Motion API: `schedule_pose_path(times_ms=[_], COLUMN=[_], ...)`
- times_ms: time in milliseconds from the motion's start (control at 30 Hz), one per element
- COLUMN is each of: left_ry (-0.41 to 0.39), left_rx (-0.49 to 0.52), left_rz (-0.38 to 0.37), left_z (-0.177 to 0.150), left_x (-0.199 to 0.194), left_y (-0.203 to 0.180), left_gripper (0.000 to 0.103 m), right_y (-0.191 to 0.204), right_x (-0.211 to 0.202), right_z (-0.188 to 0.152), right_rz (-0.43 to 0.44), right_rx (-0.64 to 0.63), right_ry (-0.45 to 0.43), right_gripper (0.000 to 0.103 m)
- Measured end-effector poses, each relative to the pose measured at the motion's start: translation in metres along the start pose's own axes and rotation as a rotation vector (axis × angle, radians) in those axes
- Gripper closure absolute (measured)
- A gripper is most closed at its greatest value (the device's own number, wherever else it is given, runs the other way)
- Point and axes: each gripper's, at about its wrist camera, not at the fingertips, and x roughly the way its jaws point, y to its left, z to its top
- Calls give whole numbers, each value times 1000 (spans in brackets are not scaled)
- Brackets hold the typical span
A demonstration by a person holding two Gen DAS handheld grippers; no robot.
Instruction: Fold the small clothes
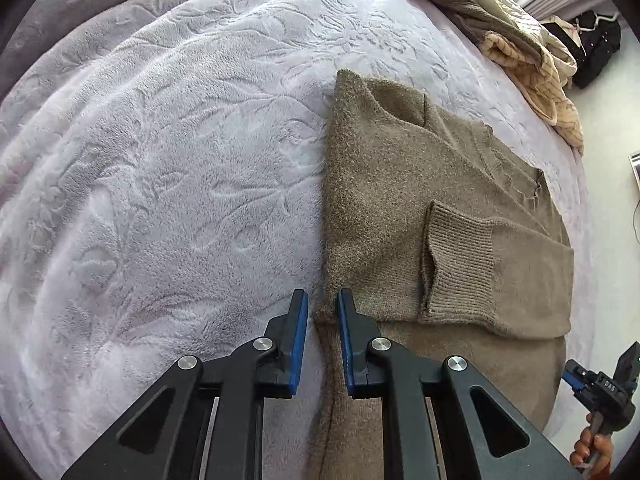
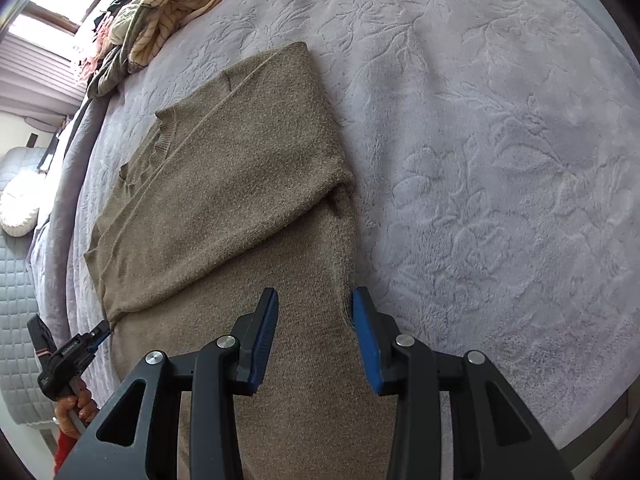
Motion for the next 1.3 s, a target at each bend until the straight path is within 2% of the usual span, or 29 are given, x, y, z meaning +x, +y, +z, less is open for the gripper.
schedule_pose_path(times_ms=[100,267,667,700,733,800,867,1000,1100,1167,1200,1300], left_ry=[-7,3,66,75,79,51,24,33,24,26,31,48], left_rx=[13,14,101,102,103,96,109,120,146,152,156,178], left_rz=[60,92,177,183,191,208,218,219,253,265,268,276], left_z=[-5,-18,-51,-52,-54,-57,-59,-60,-63,-63,-64,-66], left_x=[-10,-23,-39,-40,-41,-49,-56,-61,-66,-67,-67,-65], left_y=[-3,-9,-43,-45,-47,-49,-53,-57,-57,-55,-55,-51], left_gripper=[85,85,85,79,49,11,11,11,11,11,11,11], right_y=[2,12,44,46,47,50,52,56,62,69,72,85], right_x=[-4,-7,-13,-14,-16,-18,-20,-21,-23,-26,-28,-32], right_z=[-6,-18,-49,-51,-54,-59,-64,-73,-82,-88,-91,-101], right_rz=[11,30,51,51,53,57,56,51,46,42,38,16], right_rx=[7,-2,-70,-73,-75,-76,-78,-83,-100,-120,-131,-173], right_ry=[2,22,72,73,73,77,80,92,93,84,77,60], right_gripper=[61,61,59,59,58,58,58,57,42,26,23,22])
